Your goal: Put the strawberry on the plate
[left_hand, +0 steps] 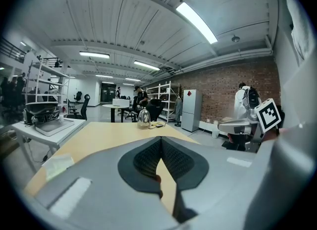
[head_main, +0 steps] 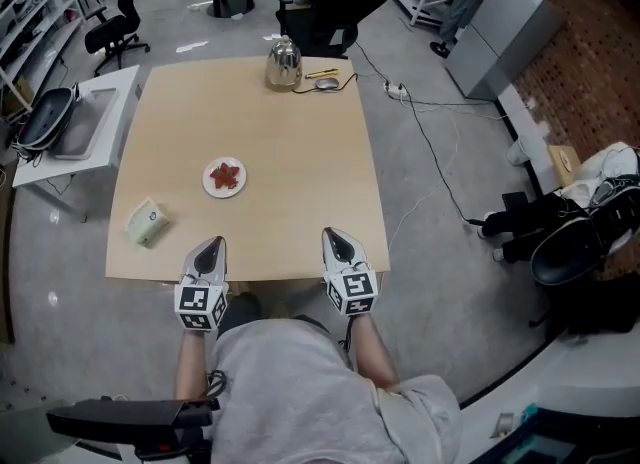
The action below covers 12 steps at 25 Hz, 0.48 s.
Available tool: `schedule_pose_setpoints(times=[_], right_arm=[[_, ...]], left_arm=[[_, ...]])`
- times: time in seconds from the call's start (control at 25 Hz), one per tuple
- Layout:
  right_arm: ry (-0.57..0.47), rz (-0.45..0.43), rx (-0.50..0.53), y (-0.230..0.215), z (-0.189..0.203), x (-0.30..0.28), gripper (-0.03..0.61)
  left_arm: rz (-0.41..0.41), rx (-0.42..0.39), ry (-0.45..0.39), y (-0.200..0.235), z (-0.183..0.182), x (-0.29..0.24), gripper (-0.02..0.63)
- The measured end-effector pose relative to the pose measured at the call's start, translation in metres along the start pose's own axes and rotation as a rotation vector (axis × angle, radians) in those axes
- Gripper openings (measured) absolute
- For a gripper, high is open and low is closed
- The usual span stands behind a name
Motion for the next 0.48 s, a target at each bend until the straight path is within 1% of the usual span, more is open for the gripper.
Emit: schedule_pose_setpoints(times=[0.48], right_arm=[[-0.001, -0.011, -0.003, 0.0010, 0.0004, -0.0046, 0.006]], left_arm=[[-0.006, -0.002, 0.005, 0.0015, 0.0015, 0.0004, 0.020]])
Point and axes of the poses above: the fingertips, and each gripper's own axes: x backward along the fingers, y to its left, z out of its underside, the point moved 9 cm from there along x, backward along the fingers, and after that the axes turned 15 degrees about y, right-handed, at the moved point
